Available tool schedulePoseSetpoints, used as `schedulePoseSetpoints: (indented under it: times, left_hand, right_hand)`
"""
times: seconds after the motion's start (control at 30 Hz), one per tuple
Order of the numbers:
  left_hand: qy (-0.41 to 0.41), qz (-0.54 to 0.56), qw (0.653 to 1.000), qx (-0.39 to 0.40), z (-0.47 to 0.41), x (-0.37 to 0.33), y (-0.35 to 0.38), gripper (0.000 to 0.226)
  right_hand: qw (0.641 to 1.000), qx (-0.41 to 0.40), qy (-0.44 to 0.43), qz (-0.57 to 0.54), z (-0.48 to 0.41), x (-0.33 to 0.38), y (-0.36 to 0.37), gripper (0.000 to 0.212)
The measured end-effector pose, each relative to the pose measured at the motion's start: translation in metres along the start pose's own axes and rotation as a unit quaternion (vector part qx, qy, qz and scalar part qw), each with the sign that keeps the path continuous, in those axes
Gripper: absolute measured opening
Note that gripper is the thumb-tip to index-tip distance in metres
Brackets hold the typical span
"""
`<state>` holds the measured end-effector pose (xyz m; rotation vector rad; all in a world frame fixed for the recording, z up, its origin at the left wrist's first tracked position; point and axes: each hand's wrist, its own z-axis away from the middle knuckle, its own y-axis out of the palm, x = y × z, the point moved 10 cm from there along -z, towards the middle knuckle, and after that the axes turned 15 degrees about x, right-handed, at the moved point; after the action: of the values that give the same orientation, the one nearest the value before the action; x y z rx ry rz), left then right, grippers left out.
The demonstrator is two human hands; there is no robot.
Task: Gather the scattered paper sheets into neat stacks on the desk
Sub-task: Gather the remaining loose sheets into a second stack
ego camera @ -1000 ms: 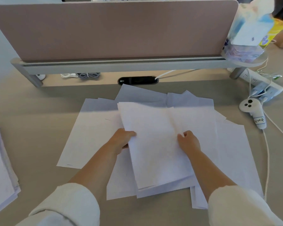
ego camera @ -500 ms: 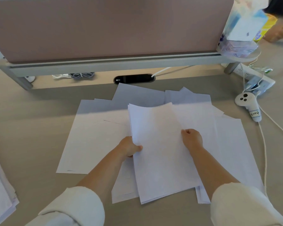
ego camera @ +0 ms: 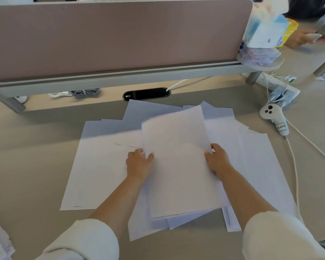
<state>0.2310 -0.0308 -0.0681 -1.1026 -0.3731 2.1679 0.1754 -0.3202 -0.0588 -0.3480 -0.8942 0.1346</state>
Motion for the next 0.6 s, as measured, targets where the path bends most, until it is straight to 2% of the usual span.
schedulePoseSetpoints:
  times: [0.07,0.13,0.2,0.27,0.33,0.4,0.5,0.6]
  left_hand:
    - [0.006,0.043,0.999,0.015,0.0,-0.009,0.002,0.058]
    - [0.021,0.114,0.991,0.064,0.002,-0.023,0.015,0.057]
    - [0.037,0.153,0.981,0.114,0.003,-0.04,0.032,0.048]
    - [0.058,0.13,0.981,0.134,0.0,-0.058,0.046,0.033]
    - [0.064,0.105,0.986,0.116,-0.004,-0.071,0.056,0.018]
    - [0.049,0.08,0.993,0.076,-0.006,-0.077,0.058,0.016]
    - [-0.014,-0.006,1.0,0.0,-0.009,-0.073,0.05,0.039]
    - [-0.013,0.017,1.0,0.017,-0.009,-0.076,0.056,0.048]
  right_hand:
    - [0.999,-0.024,0.003,-0.044,0.0,-0.006,-0.013,0.027]
    - [0.997,-0.044,0.007,-0.056,0.0,-0.01,-0.027,0.029]
    - [0.996,-0.061,0.005,-0.067,0.0,-0.011,-0.041,0.03]
    - [0.993,-0.081,0.003,-0.081,-0.001,-0.012,-0.058,0.03]
    - [0.993,-0.086,-0.004,-0.08,-0.006,-0.011,-0.076,0.031]
    - [0.995,-0.08,-0.009,-0.062,-0.015,-0.01,-0.09,0.031]
    - [0.995,-0.091,-0.009,-0.04,-0.03,-0.011,-0.111,0.029]
    - [0.995,-0.095,0.023,-0.001,-0.044,-0.019,-0.12,0.013]
